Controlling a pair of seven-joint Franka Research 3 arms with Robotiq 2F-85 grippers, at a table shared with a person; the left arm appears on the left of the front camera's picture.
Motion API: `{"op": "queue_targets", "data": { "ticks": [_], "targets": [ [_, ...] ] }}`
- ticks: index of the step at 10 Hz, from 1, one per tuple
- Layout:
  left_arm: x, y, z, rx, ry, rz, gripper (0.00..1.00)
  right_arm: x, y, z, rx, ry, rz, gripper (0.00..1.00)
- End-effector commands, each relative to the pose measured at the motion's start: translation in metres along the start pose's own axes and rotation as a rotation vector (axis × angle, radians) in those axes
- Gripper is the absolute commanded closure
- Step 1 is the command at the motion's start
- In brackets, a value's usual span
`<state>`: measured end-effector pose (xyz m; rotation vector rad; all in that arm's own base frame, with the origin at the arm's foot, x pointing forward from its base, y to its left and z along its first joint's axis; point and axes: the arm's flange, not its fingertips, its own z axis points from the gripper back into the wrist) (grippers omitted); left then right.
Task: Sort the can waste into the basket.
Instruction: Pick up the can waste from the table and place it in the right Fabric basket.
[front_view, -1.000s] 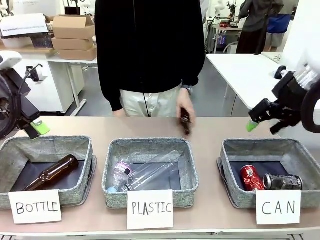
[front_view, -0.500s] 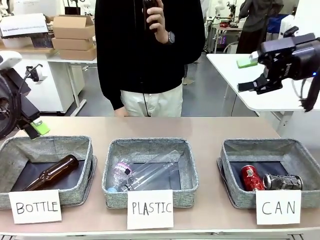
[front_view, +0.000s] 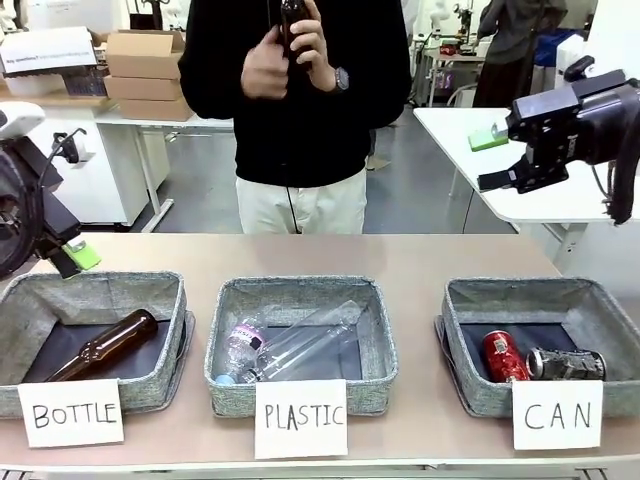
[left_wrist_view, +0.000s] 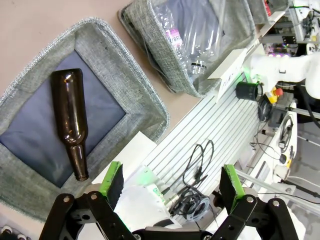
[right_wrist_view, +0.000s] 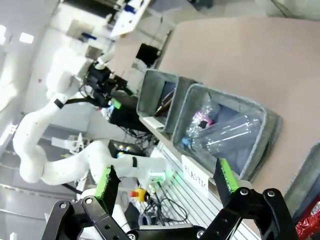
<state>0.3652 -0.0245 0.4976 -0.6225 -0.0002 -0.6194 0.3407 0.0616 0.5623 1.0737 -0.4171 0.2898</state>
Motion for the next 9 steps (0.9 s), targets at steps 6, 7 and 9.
{"op": "queue_targets", "data": {
  "ticks": [6, 7, 9],
  "targets": [
    [-0.0014, 0.0015, 0.0, 0.005, 0.0, -0.01, 0.0, 0.0, 0.0046, 0.0025, -0.004, -0.001, -0.008, 0.0],
    [-0.0014, 0.0015, 0.0, 0.005, 0.0, -0.01, 0.0, 0.0, 0.0046, 0.0025, -0.004, -0.001, -0.008, 0.0],
    [-0.0014, 0.0015, 0.0, 0.005, 0.0, -0.01, 0.0, 0.0, 0.0046, 0.0025, -0.004, -0.001, -0.008, 0.0]
  ]
}}
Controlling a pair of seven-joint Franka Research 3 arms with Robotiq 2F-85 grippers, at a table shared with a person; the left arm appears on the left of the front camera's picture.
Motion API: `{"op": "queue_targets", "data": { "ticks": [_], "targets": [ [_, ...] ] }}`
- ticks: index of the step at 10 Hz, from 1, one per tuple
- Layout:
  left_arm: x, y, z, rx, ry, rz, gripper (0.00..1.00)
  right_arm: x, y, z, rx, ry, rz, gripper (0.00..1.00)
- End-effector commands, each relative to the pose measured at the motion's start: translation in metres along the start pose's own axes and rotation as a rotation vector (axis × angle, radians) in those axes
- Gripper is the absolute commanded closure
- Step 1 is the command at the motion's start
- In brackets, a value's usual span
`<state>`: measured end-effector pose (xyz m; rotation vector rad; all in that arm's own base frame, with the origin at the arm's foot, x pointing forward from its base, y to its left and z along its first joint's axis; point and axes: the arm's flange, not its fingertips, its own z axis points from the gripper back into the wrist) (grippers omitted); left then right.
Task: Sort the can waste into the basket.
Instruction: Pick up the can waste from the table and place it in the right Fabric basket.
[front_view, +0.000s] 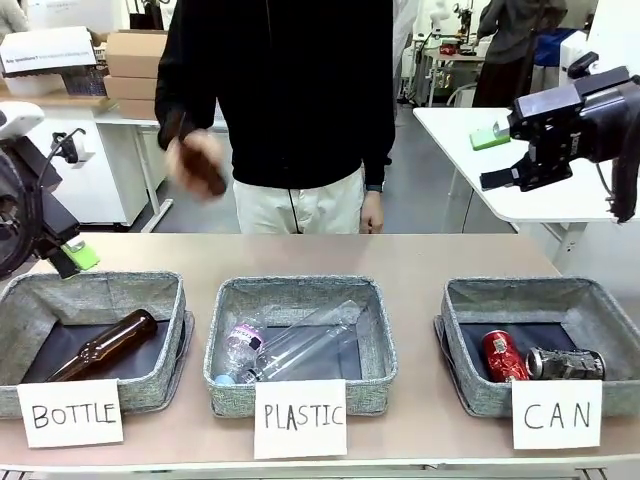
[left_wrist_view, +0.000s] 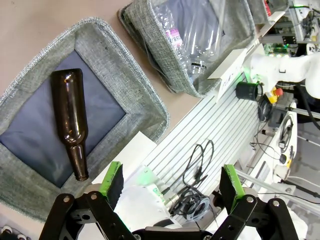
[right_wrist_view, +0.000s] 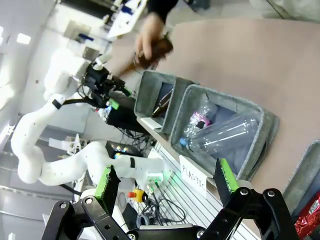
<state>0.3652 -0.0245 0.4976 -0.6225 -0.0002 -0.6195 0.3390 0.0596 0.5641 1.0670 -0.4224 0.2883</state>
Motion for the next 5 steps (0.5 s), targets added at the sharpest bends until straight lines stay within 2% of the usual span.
{"op": "queue_targets", "data": {
  "ticks": [1, 5],
  "targets": [
    [-0.0014, 0.0015, 0.0, 0.005, 0.0, -0.01, 0.0, 0.0007, 0.0033, -0.0004, 0.003, 0.003, -0.011, 0.0],
    [-0.0014, 0.0015, 0.0, 0.005, 0.0, -0.01, 0.0, 0.0007, 0.0033, -0.0004, 0.003, 0.003, -0.011, 0.0]
  ]
}}
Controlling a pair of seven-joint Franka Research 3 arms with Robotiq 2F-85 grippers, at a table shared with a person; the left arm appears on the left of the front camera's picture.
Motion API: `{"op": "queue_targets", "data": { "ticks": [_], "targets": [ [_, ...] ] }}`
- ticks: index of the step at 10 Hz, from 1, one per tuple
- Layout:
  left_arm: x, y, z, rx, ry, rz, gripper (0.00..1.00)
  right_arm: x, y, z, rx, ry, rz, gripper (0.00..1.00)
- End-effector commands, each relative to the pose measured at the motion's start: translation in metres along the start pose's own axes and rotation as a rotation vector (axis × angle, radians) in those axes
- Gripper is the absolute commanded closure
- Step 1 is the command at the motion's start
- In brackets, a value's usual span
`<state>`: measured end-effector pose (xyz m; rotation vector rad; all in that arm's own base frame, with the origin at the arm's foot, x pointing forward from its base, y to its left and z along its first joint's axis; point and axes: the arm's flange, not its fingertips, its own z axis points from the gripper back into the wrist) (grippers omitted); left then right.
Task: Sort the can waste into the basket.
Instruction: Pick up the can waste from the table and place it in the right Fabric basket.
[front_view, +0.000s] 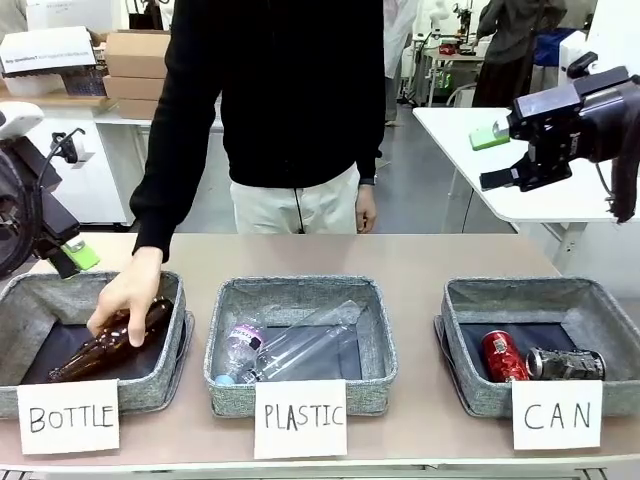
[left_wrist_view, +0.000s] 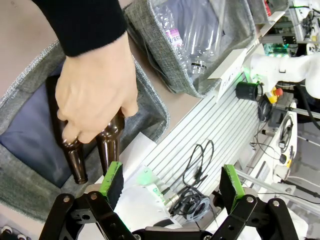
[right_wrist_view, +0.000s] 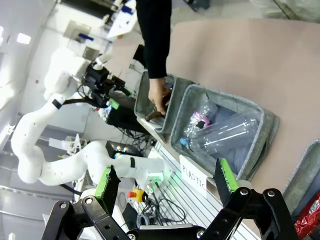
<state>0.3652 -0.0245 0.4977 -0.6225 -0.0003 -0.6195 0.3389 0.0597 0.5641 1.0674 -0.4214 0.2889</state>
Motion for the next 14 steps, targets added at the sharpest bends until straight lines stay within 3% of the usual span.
{"op": "queue_targets", "data": {
  "ticks": [1, 14],
  "targets": [
    [-0.0014, 0.0015, 0.0, 0.005, 0.0, -0.01, 0.0, 0.0008, 0.0032, -0.0003, 0.002, 0.002, -0.01, 0.0],
    [-0.0014, 0.0015, 0.0, 0.005, 0.0, -0.01, 0.0, 0.0008, 0.0032, -0.0003, 0.002, 0.002, -0.01, 0.0]
  ]
}}
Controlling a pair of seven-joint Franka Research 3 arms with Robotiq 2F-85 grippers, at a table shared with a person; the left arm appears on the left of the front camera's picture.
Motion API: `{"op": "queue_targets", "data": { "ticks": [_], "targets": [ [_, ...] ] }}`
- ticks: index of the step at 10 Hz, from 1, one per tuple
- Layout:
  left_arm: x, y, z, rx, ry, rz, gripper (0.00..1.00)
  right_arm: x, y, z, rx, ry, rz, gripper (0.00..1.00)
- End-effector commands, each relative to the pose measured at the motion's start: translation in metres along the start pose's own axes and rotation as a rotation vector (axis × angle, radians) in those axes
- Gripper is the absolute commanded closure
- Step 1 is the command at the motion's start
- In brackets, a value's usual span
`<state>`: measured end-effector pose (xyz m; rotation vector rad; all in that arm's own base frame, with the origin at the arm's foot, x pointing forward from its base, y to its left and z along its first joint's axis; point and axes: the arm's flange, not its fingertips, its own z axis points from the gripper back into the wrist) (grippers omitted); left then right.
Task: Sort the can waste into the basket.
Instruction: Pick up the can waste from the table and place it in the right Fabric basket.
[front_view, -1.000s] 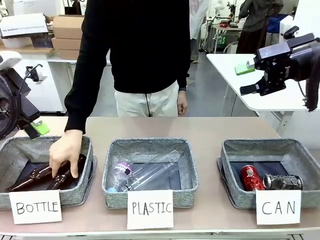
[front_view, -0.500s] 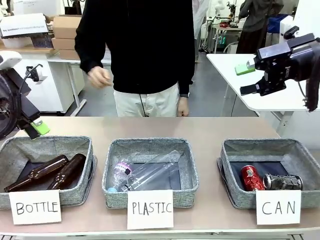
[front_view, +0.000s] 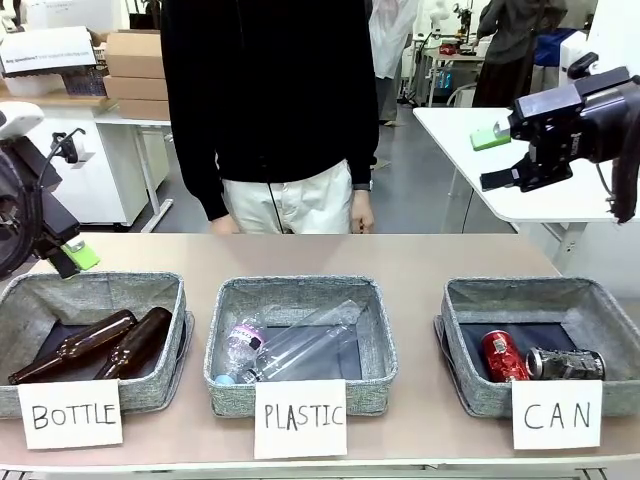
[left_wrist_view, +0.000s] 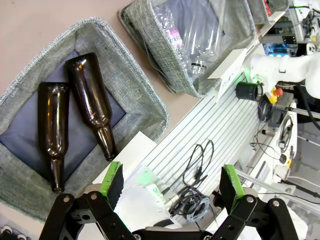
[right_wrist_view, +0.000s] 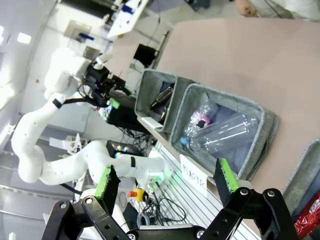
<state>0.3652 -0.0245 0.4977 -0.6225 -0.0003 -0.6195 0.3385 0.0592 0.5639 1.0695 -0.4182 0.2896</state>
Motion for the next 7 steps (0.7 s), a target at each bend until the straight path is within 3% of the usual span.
{"op": "queue_targets", "data": {
  "ticks": [1, 7],
  "targets": [
    [-0.0014, 0.0015, 0.0, 0.005, 0.0, -0.01, 0.0, 0.0012, 0.0034, -0.0007, 0.0, -0.001, -0.009, 0.0],
    [-0.0014, 0.0015, 0.0, 0.005, 0.0, -0.01, 0.0, 0.0012, 0.0034, -0.0007, 0.0, -0.001, -0.009, 0.0]
  ]
}}
